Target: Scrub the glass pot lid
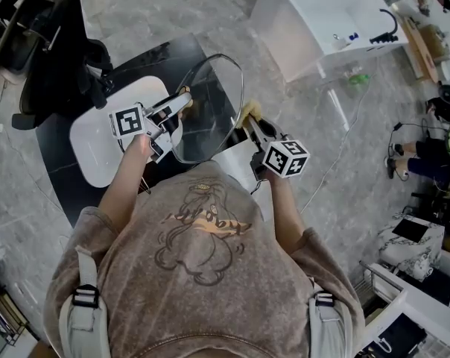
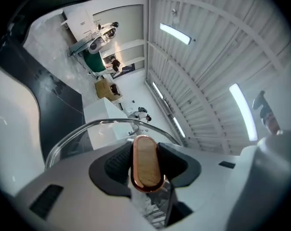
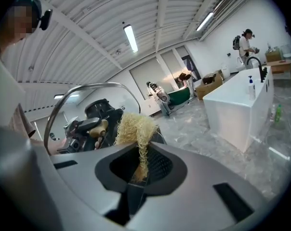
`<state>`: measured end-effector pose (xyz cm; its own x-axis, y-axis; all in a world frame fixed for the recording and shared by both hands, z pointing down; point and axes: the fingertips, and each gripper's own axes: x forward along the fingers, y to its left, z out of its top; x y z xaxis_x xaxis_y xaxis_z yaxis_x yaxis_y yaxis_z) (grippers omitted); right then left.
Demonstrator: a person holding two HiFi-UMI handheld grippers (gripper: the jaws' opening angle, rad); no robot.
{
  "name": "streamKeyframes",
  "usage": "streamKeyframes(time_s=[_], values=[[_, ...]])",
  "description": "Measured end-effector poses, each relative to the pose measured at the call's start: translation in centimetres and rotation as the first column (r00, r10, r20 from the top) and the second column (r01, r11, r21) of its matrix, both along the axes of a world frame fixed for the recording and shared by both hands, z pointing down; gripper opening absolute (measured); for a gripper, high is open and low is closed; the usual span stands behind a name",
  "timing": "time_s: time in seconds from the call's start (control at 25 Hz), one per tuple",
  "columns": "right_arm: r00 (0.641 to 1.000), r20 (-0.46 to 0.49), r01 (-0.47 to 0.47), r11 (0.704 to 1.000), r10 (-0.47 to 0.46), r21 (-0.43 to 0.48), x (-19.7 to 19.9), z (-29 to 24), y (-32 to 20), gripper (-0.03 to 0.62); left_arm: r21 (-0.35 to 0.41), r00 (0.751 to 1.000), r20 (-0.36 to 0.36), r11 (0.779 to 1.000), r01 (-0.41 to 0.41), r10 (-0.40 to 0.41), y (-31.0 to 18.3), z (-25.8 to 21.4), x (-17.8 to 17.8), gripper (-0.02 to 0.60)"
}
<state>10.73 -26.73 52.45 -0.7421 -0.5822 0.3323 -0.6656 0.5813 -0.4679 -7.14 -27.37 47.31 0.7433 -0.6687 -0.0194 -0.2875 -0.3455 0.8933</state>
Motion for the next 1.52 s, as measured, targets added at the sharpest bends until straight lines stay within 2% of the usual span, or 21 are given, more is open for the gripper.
streamKeyframes(time_s=[0.12,0.2,0.36,0.56,0.68,0.84,1.04,1.2,1.4,1.52], values=[[0.999,-0.008,-0.044,0.999,0.044,-0.003,1.2,0.4,0.0,0.041,0.001,0.985,0.170,1.000,-0.018,0.018,-0.2,0.5,0.5,0.186],[0.998,-0.010,-0.061,0.998,0.060,-0.008,1.5,0.7,0.0,0.041,-0.001,0.961,0.276,0.999,-0.032,0.031,-0.3,1.1,0.8,0.185],[0.997,-0.012,-0.076,0.997,0.076,-0.015,1.8,1.1,-0.1,0.041,-0.015,0.878,0.476,0.999,-0.040,0.043,-0.6,2.9,0.9,0.186],[0.993,-0.037,-0.109,0.994,0.109,-0.009,2.6,1.6,-0.4,0.041,-0.014,0.782,0.620,0.997,-0.073,0.066,-1.0,4.1,1.5,0.184],[0.989,-0.055,-0.136,0.991,0.136,-0.007,3.3,1.9,-0.6,0.041,-0.017,0.742,0.666,0.996,-0.083,0.073,-1.2,4.9,1.6,0.184],[0.988,-0.060,-0.144,0.989,0.143,-0.013,3.5,2.3,-0.6,0.041,-0.025,0.712,0.698,0.996,-0.088,0.081,-1.5,6.2,1.6,0.184],[0.989,-0.062,-0.135,0.991,0.134,-0.018,3.3,2.7,-0.4,0.041,-0.042,0.661,0.744,0.993,-0.107,0.103,-1.7,8.7,2.2,0.185],[0.989,-0.065,-0.131,0.991,0.129,-0.024,3.2,2.8,-0.3,0.041,-0.059,0.636,0.763,0.992,-0.110,0.116,-2.0,10.4,2.5,0.186],[0.989,-0.073,-0.129,0.991,0.127,-0.026,3.2,2.9,-0.1,0.041,-0.064,0.617,0.778,0.991,-0.113,0.121,-2.3,12.1,2.8,0.186],[0.989,-0.076,-0.128,0.991,0.126,-0.027,3.3,3.0,0.0,0.041,-0.068,0.591,0.796,0.989,-0.128,0.131,-2.4,13.1,3.1,0.186]])
